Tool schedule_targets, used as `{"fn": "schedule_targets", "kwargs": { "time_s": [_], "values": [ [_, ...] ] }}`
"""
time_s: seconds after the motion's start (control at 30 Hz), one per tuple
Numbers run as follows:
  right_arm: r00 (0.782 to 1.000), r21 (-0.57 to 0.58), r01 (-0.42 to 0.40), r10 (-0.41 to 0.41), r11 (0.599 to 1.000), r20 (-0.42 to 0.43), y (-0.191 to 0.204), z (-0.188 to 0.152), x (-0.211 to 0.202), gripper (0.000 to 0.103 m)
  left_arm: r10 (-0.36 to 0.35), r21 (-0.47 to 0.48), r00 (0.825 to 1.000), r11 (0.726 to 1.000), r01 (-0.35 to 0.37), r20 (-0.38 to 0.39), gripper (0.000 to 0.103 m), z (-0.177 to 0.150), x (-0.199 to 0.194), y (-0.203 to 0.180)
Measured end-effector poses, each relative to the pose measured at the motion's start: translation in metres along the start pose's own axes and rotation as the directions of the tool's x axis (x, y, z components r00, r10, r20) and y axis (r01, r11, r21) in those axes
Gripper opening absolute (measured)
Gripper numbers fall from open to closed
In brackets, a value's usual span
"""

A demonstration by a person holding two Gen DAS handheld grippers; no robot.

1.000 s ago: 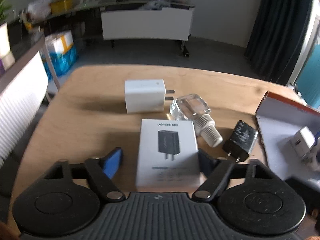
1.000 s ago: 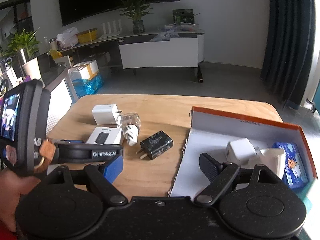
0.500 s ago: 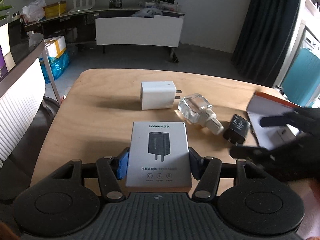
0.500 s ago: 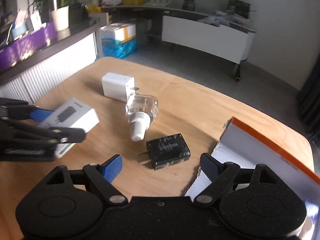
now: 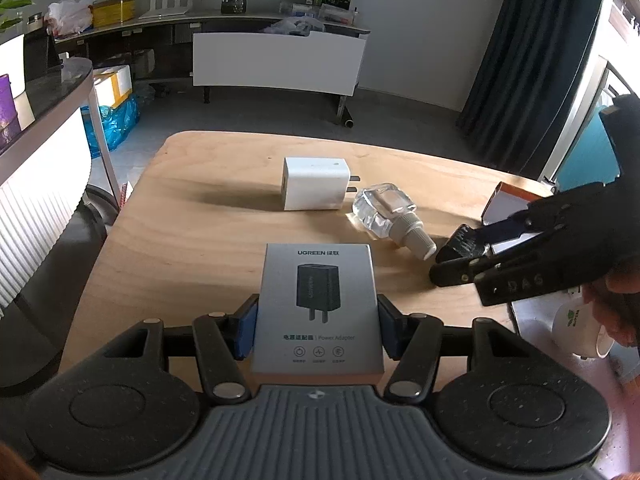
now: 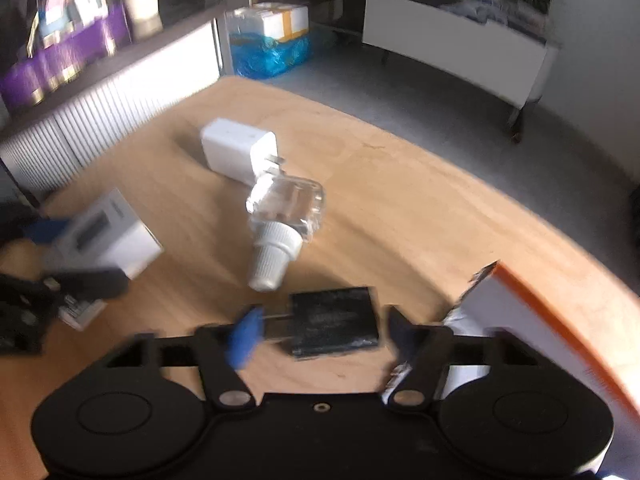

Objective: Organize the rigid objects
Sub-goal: 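Grasp the black charger with the right gripper while the left holds the UGREEN box, then carry the UGREEN box and black charger toward the box lid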

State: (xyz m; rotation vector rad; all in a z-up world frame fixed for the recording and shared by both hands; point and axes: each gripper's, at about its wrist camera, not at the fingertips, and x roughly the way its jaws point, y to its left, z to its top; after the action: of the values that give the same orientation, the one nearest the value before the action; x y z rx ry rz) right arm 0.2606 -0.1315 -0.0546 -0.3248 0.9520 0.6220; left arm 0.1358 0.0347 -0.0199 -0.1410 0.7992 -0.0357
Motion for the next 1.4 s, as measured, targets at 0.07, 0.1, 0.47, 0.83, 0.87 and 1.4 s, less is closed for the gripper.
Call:
{"fn": "schedule_targets", "kwargs": {
  "time_s": [0.07,0.1,0.47,0.83,0.87,1.4],
  "values": [
    [1.0,-0.009,0.017,-0.017,1.0,0.007,0.004,-0.004,-0.002,0.074,0.004,-0.003,1.0,1.0,-0.004,0.002,0.059,-0.001,-0.001,0.001],
    [1.0,-0.011,0.019,-0.018,1.0,0.01,0.007,-0.007,-0.004,0.074,0.009,-0.005,1.0,1.0,-0.009,0.003,0.059,-0.001,-0.001,0.001],
    [0.97,0.164,0.088,-0.122,0.983,0.21,0.044,-0.032,-0.067,0.074,0.032,-0.021,0.998,0.999,-0.031,0.052,0.059,-0.002,-0.029,-0.007],
    [0.928,0.332,0.12,-0.225,0.936,0.297,0.088,-0.08,-0.137,0.074,0.032,-0.009,0.995,0.999,-0.031,0.091,0.059,-0.016,-0.075,-0.025],
    [0.926,0.34,0.127,-0.235,0.932,0.296,0.091,-0.085,-0.142,0.074,0.031,-0.007,0.995,1.0,-0.03,0.094,0.059,-0.017,-0.078,-0.027],
    [0.894,0.404,0.135,-0.287,0.905,0.344,0.115,-0.137,-0.202,0.074,0.004,0.04,0.988,0.999,-0.01,0.157,0.059,-0.039,-0.123,-0.059]
  ]
}}
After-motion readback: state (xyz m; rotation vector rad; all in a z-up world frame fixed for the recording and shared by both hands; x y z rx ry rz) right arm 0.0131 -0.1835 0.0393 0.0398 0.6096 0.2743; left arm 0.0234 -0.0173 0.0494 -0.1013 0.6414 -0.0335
